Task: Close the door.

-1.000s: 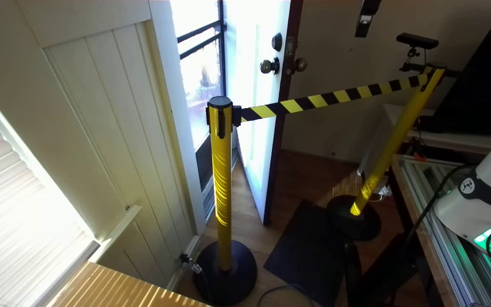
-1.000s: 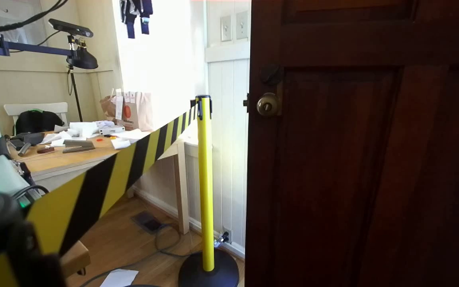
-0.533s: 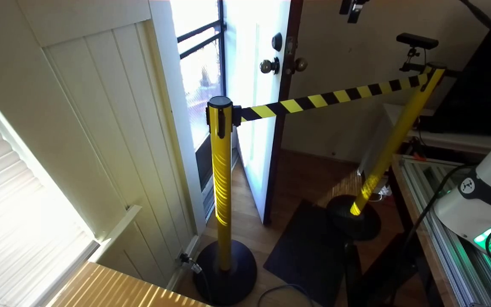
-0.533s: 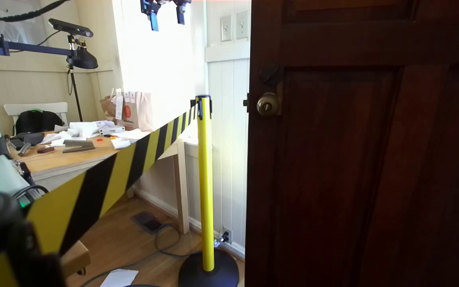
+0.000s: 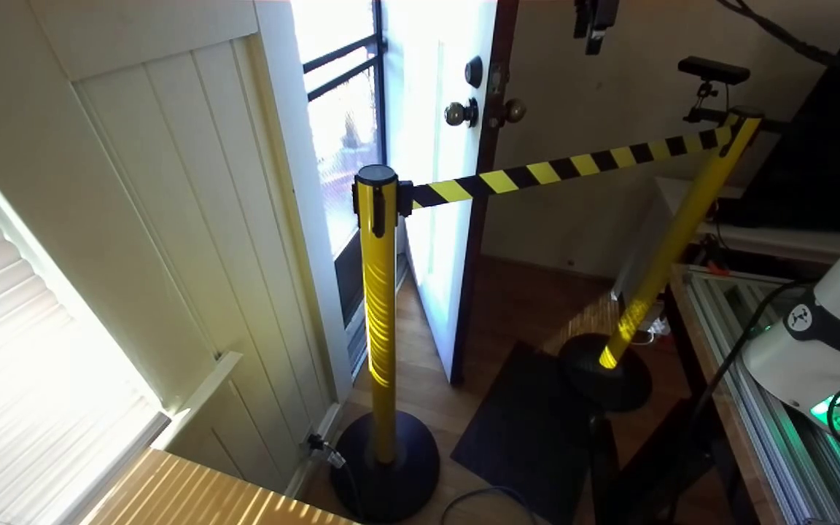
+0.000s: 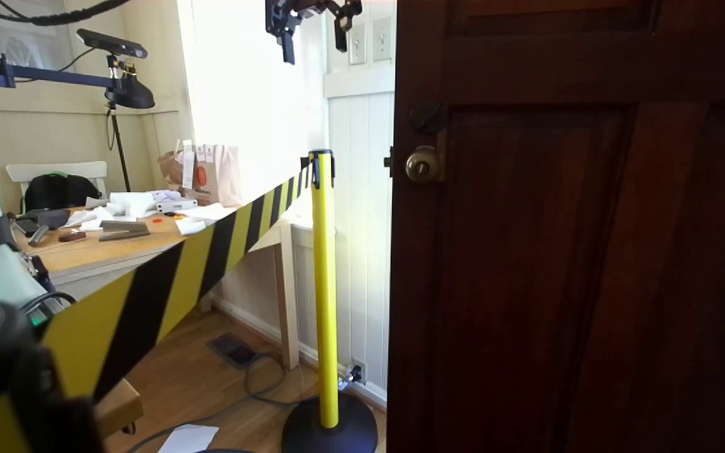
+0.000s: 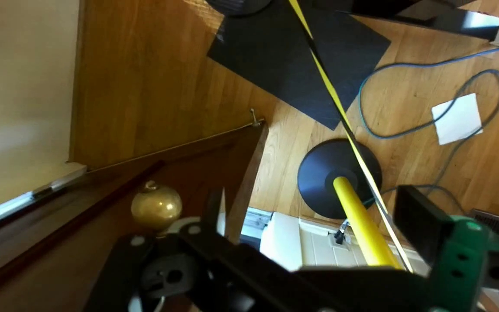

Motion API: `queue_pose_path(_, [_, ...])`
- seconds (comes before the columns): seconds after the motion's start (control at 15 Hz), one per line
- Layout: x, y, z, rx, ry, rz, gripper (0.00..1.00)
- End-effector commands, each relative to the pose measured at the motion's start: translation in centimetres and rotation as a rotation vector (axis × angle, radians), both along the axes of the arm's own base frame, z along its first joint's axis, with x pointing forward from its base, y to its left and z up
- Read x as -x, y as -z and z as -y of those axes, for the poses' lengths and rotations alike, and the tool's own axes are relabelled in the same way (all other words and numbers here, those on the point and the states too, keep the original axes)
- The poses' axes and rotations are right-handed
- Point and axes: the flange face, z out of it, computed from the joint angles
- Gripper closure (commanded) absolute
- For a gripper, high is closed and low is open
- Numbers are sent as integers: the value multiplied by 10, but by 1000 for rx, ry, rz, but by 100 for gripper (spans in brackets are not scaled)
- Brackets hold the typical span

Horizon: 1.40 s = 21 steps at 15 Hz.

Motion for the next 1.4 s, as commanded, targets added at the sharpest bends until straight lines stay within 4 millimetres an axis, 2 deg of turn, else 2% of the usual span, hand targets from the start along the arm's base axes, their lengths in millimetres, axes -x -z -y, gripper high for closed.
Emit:
queue_pose_path(0.0, [-2, 2, 2, 3, 1, -7, 0])
queue_pose_path(0.07, [-5, 7, 3, 2, -2, 14, 0])
queue_pose_path(0.13, [-9, 8, 10, 2, -7, 33, 25])
queue_pose_path(0.2, [-12, 5, 21, 6, -8, 60, 26])
queue_pose_path(0.6, [-12, -18, 76, 77, -51, 194, 70])
queue_pose_path(0.87, [-22, -29, 93, 169, -132, 364, 98])
queue_pose_path(1.33, [-46, -28, 89, 122, -172, 578, 100])
